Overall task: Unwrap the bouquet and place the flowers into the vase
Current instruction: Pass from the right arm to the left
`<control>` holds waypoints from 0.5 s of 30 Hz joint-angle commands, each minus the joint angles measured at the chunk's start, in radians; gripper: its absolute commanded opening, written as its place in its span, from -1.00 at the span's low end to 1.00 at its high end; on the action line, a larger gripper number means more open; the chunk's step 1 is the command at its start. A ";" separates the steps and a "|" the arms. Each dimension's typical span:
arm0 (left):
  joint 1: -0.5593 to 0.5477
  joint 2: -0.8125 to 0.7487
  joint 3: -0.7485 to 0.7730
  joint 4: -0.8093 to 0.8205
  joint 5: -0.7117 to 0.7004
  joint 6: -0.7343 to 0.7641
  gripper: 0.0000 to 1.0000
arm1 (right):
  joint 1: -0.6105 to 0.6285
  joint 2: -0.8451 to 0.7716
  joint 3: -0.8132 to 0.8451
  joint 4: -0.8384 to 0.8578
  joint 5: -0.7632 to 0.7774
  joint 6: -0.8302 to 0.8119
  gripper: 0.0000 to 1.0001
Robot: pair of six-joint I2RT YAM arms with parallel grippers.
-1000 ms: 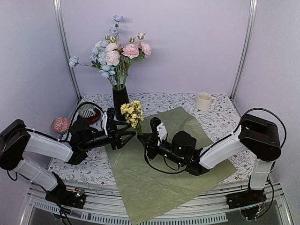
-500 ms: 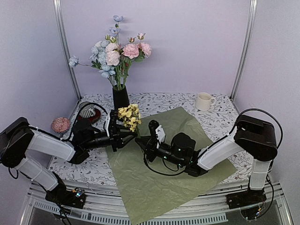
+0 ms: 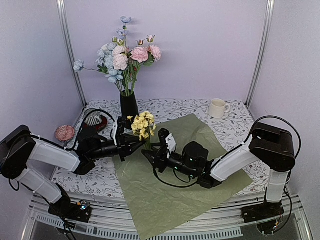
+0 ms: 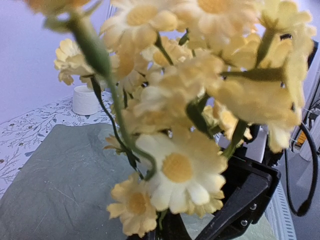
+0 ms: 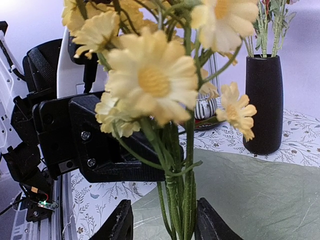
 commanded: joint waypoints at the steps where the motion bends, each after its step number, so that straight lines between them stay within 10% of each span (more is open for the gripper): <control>1: -0.012 -0.031 0.009 -0.019 -0.056 0.022 -0.97 | -0.002 0.008 -0.001 0.023 0.010 -0.015 -0.06; 15: -0.012 -0.099 -0.027 -0.055 -0.223 0.043 -1.00 | 0.000 -0.007 -0.031 0.048 0.011 -0.050 0.98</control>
